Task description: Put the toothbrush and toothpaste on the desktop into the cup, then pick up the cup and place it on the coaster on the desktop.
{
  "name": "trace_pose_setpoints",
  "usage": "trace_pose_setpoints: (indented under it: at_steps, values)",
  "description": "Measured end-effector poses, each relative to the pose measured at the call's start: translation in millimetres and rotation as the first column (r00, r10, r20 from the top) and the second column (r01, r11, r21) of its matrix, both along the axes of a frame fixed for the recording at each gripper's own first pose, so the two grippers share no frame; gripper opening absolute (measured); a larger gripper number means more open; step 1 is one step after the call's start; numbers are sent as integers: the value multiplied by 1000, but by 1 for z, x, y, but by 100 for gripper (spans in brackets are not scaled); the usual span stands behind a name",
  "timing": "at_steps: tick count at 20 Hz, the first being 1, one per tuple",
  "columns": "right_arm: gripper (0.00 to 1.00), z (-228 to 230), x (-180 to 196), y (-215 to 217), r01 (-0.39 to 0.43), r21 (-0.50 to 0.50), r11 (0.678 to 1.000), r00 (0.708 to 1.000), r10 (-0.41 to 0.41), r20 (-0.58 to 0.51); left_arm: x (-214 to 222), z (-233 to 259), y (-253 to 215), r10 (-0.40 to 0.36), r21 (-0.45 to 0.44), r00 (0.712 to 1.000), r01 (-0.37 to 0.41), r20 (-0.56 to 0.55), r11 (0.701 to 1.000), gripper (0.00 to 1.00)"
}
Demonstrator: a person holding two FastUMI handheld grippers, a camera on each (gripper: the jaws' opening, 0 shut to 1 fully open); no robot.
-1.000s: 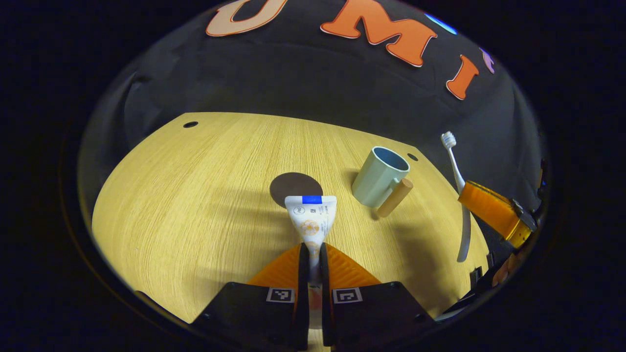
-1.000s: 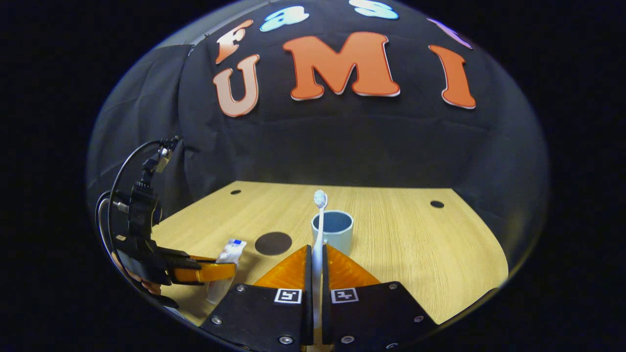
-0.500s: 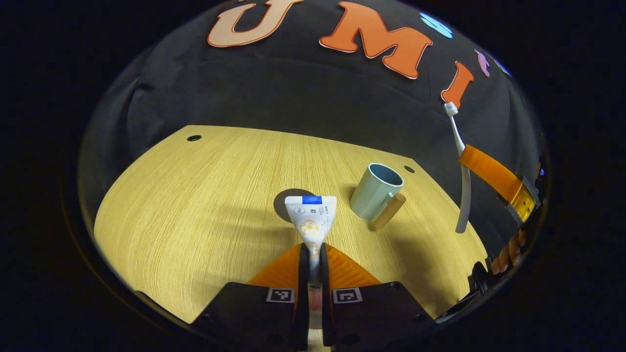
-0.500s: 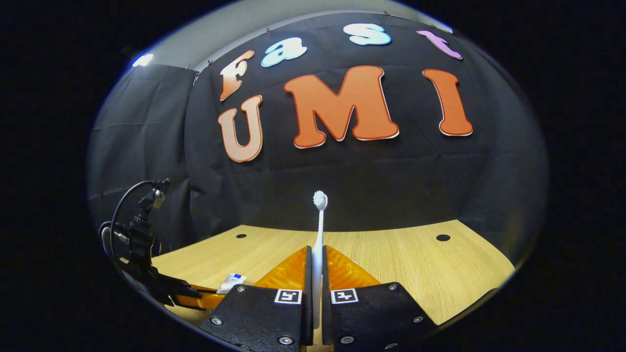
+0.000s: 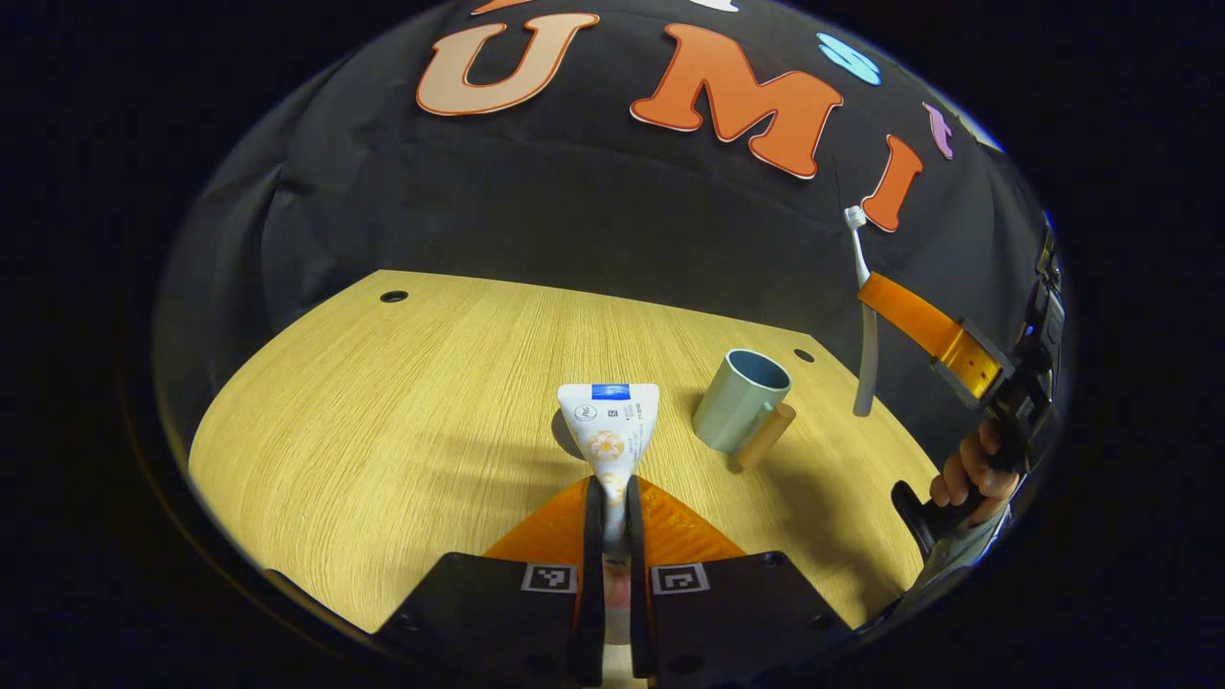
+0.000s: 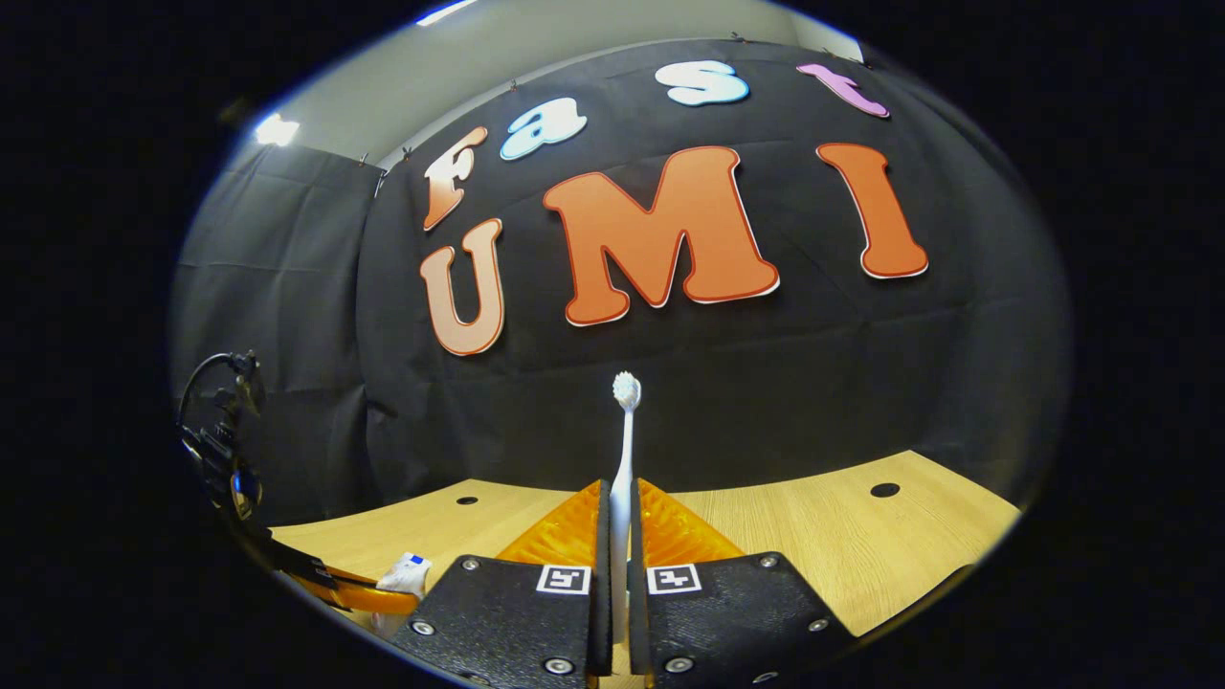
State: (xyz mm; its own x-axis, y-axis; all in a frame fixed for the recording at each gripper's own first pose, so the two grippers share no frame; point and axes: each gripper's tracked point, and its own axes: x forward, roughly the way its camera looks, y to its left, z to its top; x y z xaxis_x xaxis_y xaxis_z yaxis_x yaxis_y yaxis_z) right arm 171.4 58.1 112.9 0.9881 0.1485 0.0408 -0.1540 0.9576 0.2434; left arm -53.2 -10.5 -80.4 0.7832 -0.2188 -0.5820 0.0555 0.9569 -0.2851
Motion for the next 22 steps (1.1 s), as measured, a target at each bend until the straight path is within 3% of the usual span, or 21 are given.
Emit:
trace_pose_setpoints:
  at_steps: [4,9,12,18,22]
  values:
    - [7,-3,21,-14,59,30,998,996,-60,64,0,-5,2,18,3,1000,-18,9,1000,14]
    - [7,-12,41,-20,53,121,991,995,-63,82,2,-1,0,32,11,999,-32,-9,999,14]
    - [7,-23,55,-27,94,84,992,991,-101,84,-5,6,4,46,17,999,-46,1,999,14]
    - [8,-53,71,-23,108,62,992,993,-111,50,-26,44,26,83,19,997,-83,6,996,14]
    - [7,-53,74,-22,116,56,992,990,-120,76,-25,43,27,108,31,994,-108,5,994,15]
